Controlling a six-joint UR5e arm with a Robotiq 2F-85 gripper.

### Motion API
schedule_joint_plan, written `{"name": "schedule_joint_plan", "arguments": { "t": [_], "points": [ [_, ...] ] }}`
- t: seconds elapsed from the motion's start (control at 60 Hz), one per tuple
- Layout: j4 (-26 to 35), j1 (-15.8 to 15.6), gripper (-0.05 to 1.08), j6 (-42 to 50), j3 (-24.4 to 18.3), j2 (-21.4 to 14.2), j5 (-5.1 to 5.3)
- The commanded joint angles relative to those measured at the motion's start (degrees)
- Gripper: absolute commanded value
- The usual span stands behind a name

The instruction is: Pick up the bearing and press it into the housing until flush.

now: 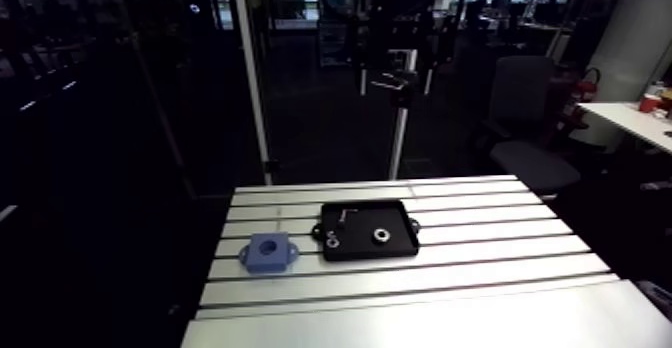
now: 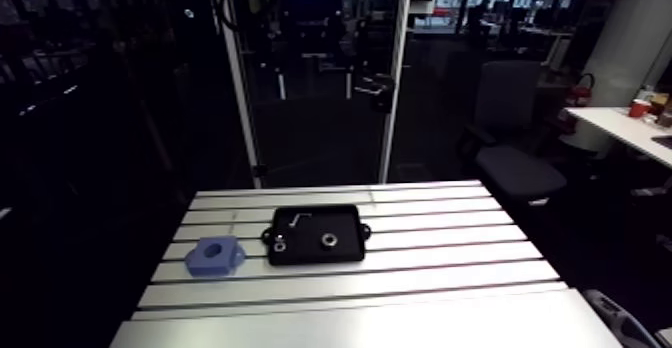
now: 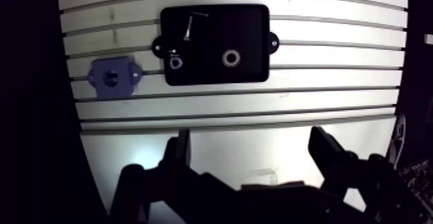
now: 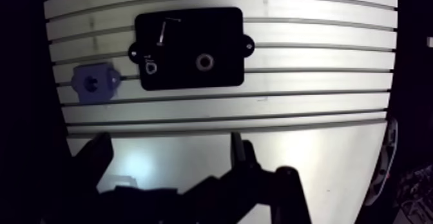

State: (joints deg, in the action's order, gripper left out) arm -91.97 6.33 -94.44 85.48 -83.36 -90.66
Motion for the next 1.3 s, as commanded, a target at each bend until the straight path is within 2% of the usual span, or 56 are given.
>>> {"name": "schedule_joint_plan", "arguments": {
  "t": [0.017,0.817,1.033,1.3],
  "points": [
    [4.56,-1.32,0.01,-2.82,-7.73,3.16,-4.65],
    [4.57,-1.32,0.01,-2.82,-7.47,3.41,-4.66],
    [4.06,-1.32,0.01,-2.74,-7.59,5.22,-4.66],
    [0.59,-1.23,0.01,-2.89,-4.51,7.09,-4.57]
  ]
}}
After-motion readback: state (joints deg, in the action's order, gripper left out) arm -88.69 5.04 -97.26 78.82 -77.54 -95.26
